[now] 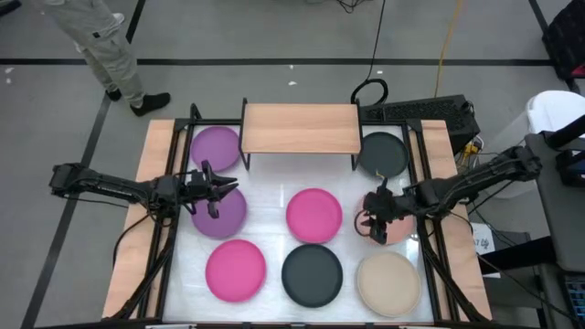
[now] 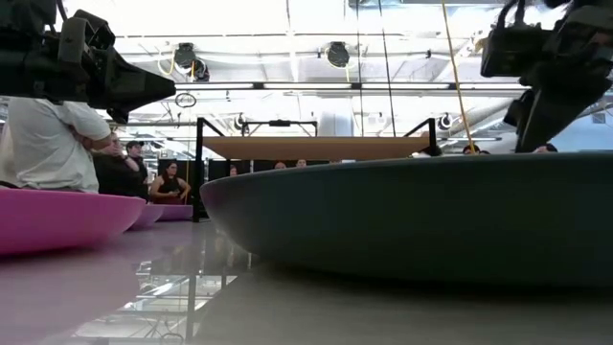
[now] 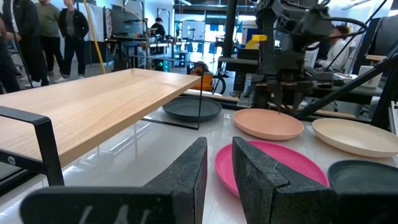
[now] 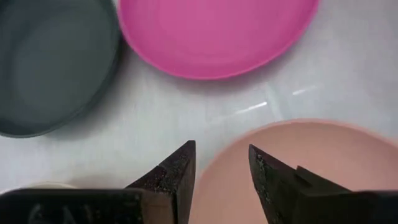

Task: Place and stack plates onto a shelf
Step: Put the light orange plate on the shelf

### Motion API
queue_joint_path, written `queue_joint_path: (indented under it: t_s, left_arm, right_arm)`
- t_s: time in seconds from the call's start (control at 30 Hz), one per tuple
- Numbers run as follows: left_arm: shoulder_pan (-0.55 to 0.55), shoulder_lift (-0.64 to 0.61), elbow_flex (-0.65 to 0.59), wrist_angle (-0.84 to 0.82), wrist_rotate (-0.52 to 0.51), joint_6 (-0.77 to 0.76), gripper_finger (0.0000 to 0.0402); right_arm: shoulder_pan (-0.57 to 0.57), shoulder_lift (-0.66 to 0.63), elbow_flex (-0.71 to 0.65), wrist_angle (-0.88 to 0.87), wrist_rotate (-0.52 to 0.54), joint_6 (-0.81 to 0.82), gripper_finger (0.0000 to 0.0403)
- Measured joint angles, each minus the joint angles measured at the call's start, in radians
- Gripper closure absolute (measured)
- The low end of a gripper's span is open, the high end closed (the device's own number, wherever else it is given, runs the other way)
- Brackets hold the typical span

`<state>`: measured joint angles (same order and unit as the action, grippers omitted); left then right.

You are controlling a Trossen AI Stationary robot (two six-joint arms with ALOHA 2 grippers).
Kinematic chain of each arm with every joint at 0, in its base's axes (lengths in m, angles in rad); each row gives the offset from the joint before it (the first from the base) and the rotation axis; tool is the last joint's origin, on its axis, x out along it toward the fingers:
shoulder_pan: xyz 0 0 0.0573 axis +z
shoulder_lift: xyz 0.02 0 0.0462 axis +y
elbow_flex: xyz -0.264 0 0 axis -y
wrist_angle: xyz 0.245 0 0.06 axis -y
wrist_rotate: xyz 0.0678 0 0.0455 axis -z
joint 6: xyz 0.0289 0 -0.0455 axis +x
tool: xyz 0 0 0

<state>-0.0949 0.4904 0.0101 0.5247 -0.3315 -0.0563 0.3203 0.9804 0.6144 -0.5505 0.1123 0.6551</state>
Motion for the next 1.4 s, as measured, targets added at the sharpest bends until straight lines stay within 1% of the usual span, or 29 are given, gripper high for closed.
queue_joint_path:
  t_s: [0.13, 0.27, 0.77, 1.03, 1.1, 1.17, 1.3, 1.33, 1.4]
  left_arm:
    - [0.0, 0.0, 0.0, 0.0, 0.0, 0.0, 0.0323]
    - [0.0, 0.0, 0.0, 0.0, 0.0, 0.0, 0.0323]
    - [0.0, 0.0, 0.0, 0.0, 0.0, 0.0, 0.0323]
    - [0.0, 0.0, 0.0, 0.0, 0.0, 0.0, 0.0323]
    - [0.0, 0.0, 0.0, 0.0, 0.0, 0.0, 0.0323]
    - [0.0, 0.0, 0.0, 0.0, 0.0, 0.0, 0.0323]
    - [0.0, 0.0, 0.0, 0.0, 0.0, 0.0, 0.0323]
    - [0.0, 0.0, 0.0, 0.0, 0.0, 0.0, 0.0323]
    - [0.0, 0.0, 0.0, 0.0, 0.0, 0.0, 0.0323]
  right_arm:
    - [0.072, 0.034, 0.0, 0.022, 0.038, 0.053, 0.0273]
    - [0.103, 0.073, 0.0, 0.007, 0.07, 0.084, 0.0273]
    - [0.107, 0.25, 0.0, 0.014, 0.067, 0.128, 0.0273]
    - [0.107, 0.316, 0.0, 0.001, 0.069, 0.174, 0.0276]
    - [0.107, 0.329, 0.0, 0.0, 0.069, 0.174, 0.0287]
    - [0.107, 0.331, 0.0, -0.001, 0.068, 0.174, 0.031]
    - [0.107, 0.315, 0.0, -0.007, 0.077, 0.169, 0.038]
    - [0.107, 0.306, 0.0, -0.008, 0.08, 0.169, 0.0388]
    - [0.107, 0.284, 0.0, -0.013, 0.08, 0.176, 0.039]
